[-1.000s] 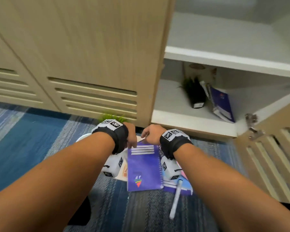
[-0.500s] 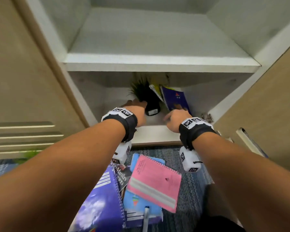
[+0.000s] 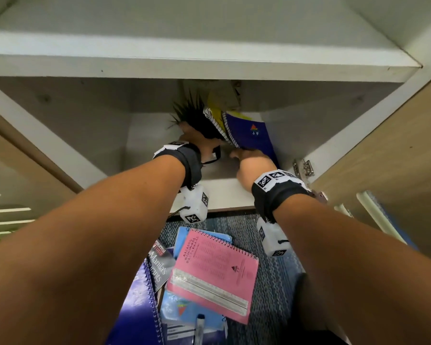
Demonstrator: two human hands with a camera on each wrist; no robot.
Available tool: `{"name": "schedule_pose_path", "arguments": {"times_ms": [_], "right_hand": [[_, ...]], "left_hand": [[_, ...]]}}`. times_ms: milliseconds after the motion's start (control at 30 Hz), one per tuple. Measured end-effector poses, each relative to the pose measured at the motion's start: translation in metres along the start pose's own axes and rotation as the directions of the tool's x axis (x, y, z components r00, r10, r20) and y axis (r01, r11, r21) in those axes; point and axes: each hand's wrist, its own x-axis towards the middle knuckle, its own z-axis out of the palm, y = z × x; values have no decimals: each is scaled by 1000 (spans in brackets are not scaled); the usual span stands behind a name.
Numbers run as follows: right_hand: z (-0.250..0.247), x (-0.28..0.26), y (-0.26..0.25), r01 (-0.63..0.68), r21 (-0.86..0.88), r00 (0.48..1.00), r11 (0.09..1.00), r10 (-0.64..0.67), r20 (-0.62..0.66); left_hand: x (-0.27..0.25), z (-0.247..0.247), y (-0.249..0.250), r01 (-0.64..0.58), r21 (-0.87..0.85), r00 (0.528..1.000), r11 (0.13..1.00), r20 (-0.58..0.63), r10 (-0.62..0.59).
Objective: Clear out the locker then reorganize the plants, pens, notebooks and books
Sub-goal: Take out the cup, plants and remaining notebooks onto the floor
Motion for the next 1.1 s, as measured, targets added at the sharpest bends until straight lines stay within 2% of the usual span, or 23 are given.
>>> {"name": "schedule_pose_path", "arguments": {"times_ms": [133, 233, 300, 433, 600, 767, 900, 1000, 1100], "right_hand": [[2, -32, 3, 75, -74, 986, 994, -85, -146], [3, -63, -6, 88, -138, 976, 987, -113, -188], [7, -80, -12, 93, -173, 970, 981, -128, -207], [20, -125, -36, 118, -201, 944, 973, -172, -281], [46, -178, -73, 284, -197, 880, 939, -336, -336], [93, -215, -108, 443, -329, 840, 834, -515, -173], [145, -228, -114, 525, -420, 823, 740, -568, 28], [180, -229, -112, 551, -439, 833, 710, -503, 231], [198, -224, -107, 547, -433, 836, 716, -454, 307]], "left_hand": [[-24, -23, -15, 95, 21, 994, 995, 50, -96], [-56, -48, -35, 130, 73, 977, 989, 158, -140], [-74, -60, -49, 149, 96, 970, 984, 178, -164], [-126, -84, -79, 81, 7, 995, 997, 63, -81], [-193, -121, -115, -15, 9, 1000, 1000, 26, 15], [-251, -155, -171, -44, -12, 997, 999, -65, 43], [-286, -160, -227, -57, -55, 992, 997, -120, 50], [-309, -164, -277, 22, -47, 989, 999, -145, -29], [-331, -169, -315, 186, 117, 962, 976, -225, -156]]}}
